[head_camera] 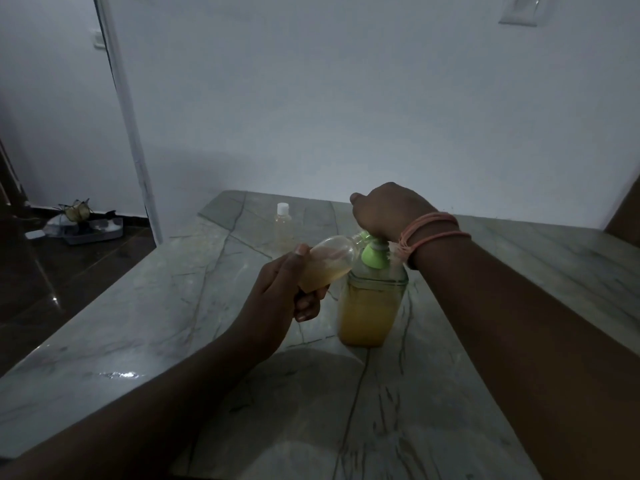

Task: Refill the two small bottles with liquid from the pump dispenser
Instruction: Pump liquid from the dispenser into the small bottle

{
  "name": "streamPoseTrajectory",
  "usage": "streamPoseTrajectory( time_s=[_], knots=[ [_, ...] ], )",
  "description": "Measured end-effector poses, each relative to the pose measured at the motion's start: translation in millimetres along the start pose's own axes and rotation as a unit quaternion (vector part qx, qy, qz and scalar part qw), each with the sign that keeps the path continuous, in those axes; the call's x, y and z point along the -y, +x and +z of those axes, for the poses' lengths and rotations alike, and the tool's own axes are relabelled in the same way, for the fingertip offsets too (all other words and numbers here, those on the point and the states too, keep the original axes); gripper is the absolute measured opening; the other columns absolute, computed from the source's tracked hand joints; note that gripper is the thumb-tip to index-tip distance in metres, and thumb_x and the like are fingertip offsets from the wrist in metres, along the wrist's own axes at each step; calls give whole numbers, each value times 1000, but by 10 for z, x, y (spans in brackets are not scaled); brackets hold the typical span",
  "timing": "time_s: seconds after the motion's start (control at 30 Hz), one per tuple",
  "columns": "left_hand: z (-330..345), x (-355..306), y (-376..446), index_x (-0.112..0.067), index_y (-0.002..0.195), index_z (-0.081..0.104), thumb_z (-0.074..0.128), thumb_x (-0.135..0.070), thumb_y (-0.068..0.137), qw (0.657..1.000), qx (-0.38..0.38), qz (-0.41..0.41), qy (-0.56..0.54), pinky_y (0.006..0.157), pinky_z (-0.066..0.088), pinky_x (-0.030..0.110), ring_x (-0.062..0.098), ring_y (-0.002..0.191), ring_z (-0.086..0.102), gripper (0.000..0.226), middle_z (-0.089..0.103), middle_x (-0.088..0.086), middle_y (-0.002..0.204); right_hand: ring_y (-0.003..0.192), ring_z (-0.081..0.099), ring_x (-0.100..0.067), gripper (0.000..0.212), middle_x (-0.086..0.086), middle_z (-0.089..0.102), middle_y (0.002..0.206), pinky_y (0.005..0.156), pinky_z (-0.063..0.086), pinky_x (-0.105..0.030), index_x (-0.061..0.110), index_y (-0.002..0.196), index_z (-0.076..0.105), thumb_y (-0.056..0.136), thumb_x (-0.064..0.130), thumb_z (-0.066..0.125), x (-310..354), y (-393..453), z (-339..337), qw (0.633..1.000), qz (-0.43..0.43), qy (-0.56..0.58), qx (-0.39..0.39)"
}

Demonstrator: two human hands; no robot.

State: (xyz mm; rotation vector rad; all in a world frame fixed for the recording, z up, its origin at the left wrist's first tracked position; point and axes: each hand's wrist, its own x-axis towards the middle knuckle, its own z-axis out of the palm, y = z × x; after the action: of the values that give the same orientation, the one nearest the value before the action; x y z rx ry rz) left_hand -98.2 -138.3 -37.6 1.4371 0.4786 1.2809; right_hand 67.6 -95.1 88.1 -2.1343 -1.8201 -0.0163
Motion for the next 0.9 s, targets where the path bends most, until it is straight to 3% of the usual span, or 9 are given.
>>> streamPoseTrajectory(
  time_s=[0.1,0.2,0.27,0.4,0.47,0.57,0.7,0.9],
  knots=[
    [-5,-7,1,-2,123,61,37,-38,104,1000,2,-2,0,43,37,21,10,49,40,47,56,7,70,91,56,-30,40,-12,62,100,77,43,-35,14,83,55,88,51,41,-9,44,11,999,26,16,-41],
    [-12,6,17,3,121,59,36,-37,106,1000,1,-1,2,43,36,22,11,48,39,48,55,6,68,80,57,-28,41,-8,59,80,63,38,-30,15,66,48,87,49,41,-34,86,67,997,34,70,-21],
    [-10,12,16,6,119,58,35,-36,107,1000,-1,-3,4,43,36,22,11,48,39,49,54,7,67,76,57,-27,40,-8,59,79,56,34,-28,14,64,50,88,45,39,-49,92,92,996,30,85,0],
    [9,-6,-2,1,120,58,34,-34,109,1000,-5,-8,15,43,37,21,10,48,39,44,55,3,66,82,55,-28,42,-8,56,83,69,38,-32,16,64,46,89,48,36,-35,88,67,999,19,36,5],
    [17,-17,-7,1,123,58,35,-35,107,1000,-2,-5,8,43,36,21,10,48,38,46,56,4,67,79,52,-27,43,-6,50,75,70,40,-33,17,62,41,87,51,40,-18,93,43,1000,20,16,-18],
    [12,-7,6,2,122,58,36,-38,104,1000,0,-7,1,43,36,22,10,47,38,48,56,3,66,75,54,-27,41,-7,53,74,67,39,-32,16,63,42,85,51,44,-37,127,79,997,32,58,-45],
    [9,-3,7,7,121,57,36,-37,104,1000,0,-7,3,43,36,21,10,47,39,52,55,1,63,75,58,-28,37,-7,60,76,59,36,-29,15,64,49,84,46,46,-90,118,145,993,45,108,-14],
    [18,-32,-13,2,124,59,37,-38,103,1000,1,-1,11,43,37,22,10,47,40,51,56,3,65,83,58,-29,42,-9,59,83,71,42,-32,15,72,53,86,54,42,-55,74,32,998,24,39,-32]
  ],
)
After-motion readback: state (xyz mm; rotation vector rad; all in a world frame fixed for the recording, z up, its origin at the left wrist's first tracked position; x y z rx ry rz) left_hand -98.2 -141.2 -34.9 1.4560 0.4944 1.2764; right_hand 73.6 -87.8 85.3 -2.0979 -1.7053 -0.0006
